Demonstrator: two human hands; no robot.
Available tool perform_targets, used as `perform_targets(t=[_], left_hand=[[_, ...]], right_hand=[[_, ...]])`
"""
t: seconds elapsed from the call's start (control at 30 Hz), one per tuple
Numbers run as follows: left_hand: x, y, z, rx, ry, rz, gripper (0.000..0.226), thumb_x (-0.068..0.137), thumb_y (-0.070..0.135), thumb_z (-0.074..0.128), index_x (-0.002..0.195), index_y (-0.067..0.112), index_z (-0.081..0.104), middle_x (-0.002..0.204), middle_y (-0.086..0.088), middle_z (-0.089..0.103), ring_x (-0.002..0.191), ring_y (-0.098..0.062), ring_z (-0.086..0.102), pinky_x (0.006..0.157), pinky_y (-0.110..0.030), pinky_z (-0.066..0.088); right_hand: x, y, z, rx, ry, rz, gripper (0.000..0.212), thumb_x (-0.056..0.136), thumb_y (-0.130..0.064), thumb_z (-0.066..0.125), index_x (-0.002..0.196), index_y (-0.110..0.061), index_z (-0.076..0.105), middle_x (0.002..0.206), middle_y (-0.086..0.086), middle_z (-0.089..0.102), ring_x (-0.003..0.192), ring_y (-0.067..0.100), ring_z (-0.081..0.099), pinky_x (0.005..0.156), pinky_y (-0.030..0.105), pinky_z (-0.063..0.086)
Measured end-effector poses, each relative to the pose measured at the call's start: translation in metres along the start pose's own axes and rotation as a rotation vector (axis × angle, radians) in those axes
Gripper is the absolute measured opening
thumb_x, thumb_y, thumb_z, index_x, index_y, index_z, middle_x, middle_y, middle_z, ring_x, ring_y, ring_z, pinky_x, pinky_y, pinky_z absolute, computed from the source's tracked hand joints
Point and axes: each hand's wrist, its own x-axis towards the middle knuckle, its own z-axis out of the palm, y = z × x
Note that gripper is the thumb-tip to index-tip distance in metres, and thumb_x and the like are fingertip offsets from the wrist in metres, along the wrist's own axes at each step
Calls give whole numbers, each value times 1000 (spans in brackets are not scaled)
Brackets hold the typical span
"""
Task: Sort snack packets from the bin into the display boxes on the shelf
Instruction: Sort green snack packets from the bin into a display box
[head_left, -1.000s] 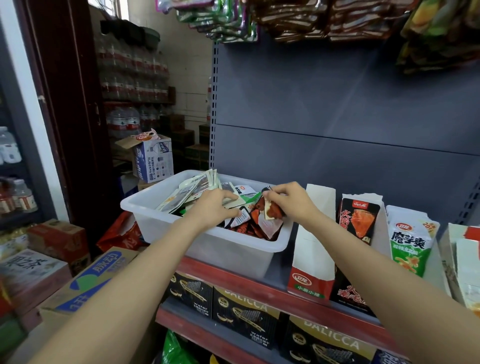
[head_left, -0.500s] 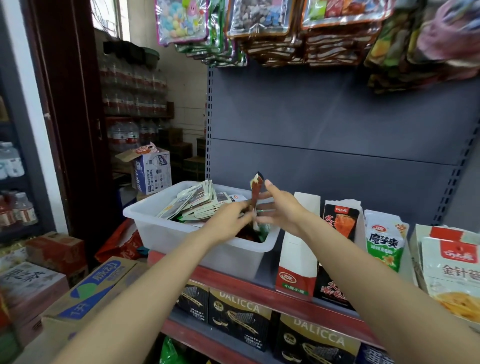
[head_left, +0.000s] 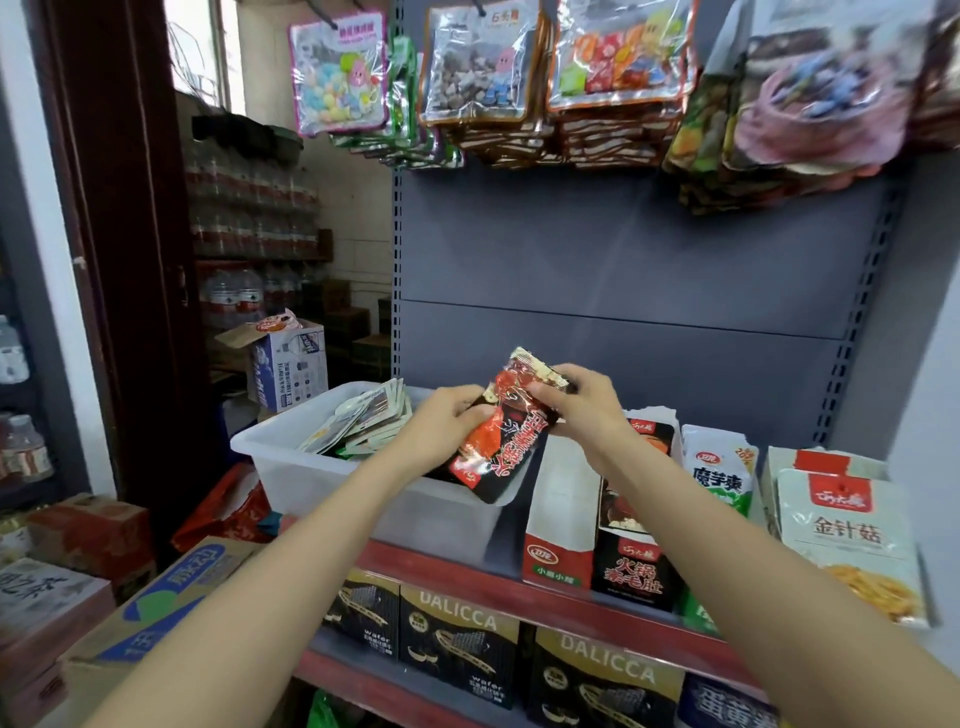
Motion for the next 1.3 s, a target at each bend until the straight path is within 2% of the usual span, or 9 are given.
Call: perform_targets(t=[0.23,0.4,0.47,0.6,0.77,0.87,1.03,1.17,1.3], left_hand=[[11,17,46,-586,79,-243,23,79,0,71,101,2,65,87,-6,72,76,-15,68,74,-31,57],[37,38,81,-281,258,-30,9,79,6,70,88,7,69,84,-15,71,81,-28,66,85,-44,53],[48,45,91,-41,250,46,11,79,16,70,86,8,68,78,-11,68,78,-31,62,75,-33,46],[64,61,94,166,232,127,10,85,15,66,92,8,69,84,-6,67,85,-26,58,72,-27,33],[87,67,96,314,-17,269,9,84,11,66,76,12,62,69,-1,59,72,-19,52,64,-26,30],[95,76,106,385,-151,320,12,83,13,68,79,13,57,64,7,51,64,-11,45,61,-27,31],[96,60,123,64,-8,125,49,76,21,78,111,17,44,100,-5,62,91,-19,57,73,-27,43],[86,35,132,54,-120,-67,96,70,27,82,143,18,20,129,-8,49,113,-22,53,87,-27,41],[77,19,144,63,-273,-116,103,71,19,82,147,19,12,128,-11,52,109,-22,55,92,-31,45]], right_hand=[[-16,10,-66,-49,328,13,30,83,-5,68,64,-14,47,64,1,54,61,14,54,49,24,42],[-27,10,-103,-560,224,-90,32,73,-3,77,93,-13,55,90,0,61,75,17,55,67,27,43],[-27,10,-112,-762,195,-125,41,73,-8,79,107,-11,57,99,-5,58,86,14,56,74,20,39],[-26,12,-122,-814,152,-78,27,70,-19,82,79,-17,57,81,-1,63,74,15,60,61,22,44],[-16,19,-123,-903,94,-127,65,74,-24,79,131,-14,50,121,7,58,110,21,55,92,30,42],[-6,14,-125,-754,116,-141,48,81,-20,73,124,-13,55,108,2,64,102,19,60,86,28,43],[9,20,-132,-762,200,-118,15,80,-11,71,88,-8,58,90,12,67,85,27,62,70,32,45],[14,29,-132,-723,213,-186,37,83,-1,63,112,-10,42,94,9,62,75,19,55,58,22,34],[19,39,-125,-926,79,-253,69,87,6,53,142,-26,27,98,12,58,79,20,56,69,25,42]])
